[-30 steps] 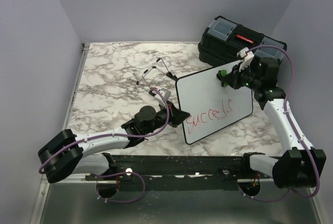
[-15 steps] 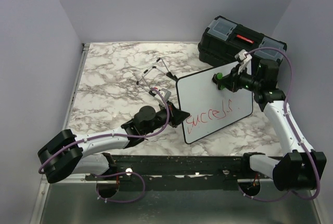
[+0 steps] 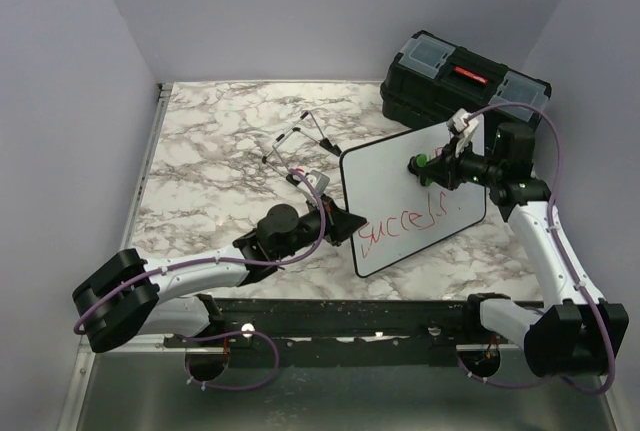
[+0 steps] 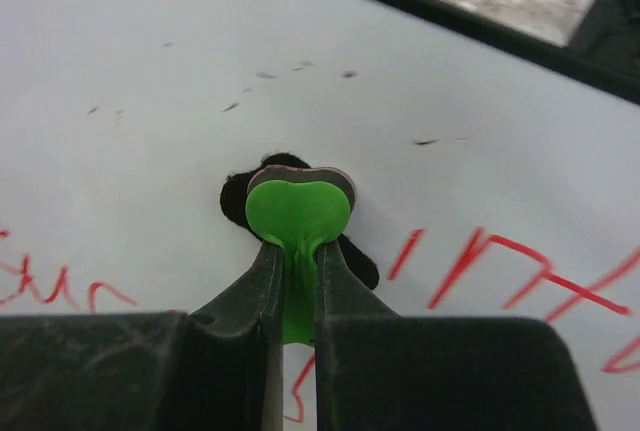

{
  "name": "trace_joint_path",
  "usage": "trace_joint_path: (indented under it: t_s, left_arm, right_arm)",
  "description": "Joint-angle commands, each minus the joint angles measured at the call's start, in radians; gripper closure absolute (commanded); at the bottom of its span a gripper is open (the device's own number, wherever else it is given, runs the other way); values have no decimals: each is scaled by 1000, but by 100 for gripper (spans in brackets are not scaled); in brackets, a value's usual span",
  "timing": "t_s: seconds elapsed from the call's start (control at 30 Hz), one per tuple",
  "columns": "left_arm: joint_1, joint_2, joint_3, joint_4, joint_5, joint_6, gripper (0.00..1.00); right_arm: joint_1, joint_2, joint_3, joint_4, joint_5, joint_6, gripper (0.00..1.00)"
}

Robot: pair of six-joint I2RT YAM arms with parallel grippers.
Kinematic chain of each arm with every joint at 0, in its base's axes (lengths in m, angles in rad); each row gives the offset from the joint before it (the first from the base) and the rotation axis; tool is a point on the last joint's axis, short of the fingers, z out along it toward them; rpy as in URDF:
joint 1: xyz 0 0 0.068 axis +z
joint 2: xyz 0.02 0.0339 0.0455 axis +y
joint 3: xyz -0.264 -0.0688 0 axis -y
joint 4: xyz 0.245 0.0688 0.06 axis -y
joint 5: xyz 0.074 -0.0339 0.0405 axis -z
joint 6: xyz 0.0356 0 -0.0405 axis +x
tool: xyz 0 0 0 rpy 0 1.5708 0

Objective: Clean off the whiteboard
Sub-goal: Erase the whiteboard at the center of the board.

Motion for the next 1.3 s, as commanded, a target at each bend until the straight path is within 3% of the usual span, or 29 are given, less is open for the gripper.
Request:
trace_joint_path:
  t_s: [0.0, 0.23, 0.4, 0.57, 0.77, 0.87, 1.0, 1.1, 1.27]
  left_arm:
    - [-4, -14, 3, 111, 35, 41, 100]
    - [-4, -14, -10, 126, 29, 24, 100]
    - [-4, -21, -23, 137, 28, 17, 100]
    - [-3, -31, -20, 128, 28, 30, 100]
    - [-2, -31, -25, 136, 29, 28, 100]
    - [-2, -29, -22, 138, 29, 27, 100]
    - [-2, -29, -23, 141, 28, 18, 100]
    - [-2, -30, -29, 148, 27, 9, 100]
    - [-2, -32, -27, 150, 27, 8, 100]
  right_arm:
    - [2, 8, -12, -124, -283, -116, 99]
    - [1, 87, 68, 133, 15, 159, 99]
    - [2, 105, 76, 141, 201, 157, 99]
    - [1, 50, 15, 26, 169, 22, 100]
    - [1, 33, 0, -232, -165, -220, 99]
    - [1, 54, 18, -192, -230, -160, 99]
    - [1, 38, 28, 39, -149, 43, 99]
    - [2, 12, 24, 187, -6, 181, 99]
    - [2, 36, 62, 186, 241, 214, 99]
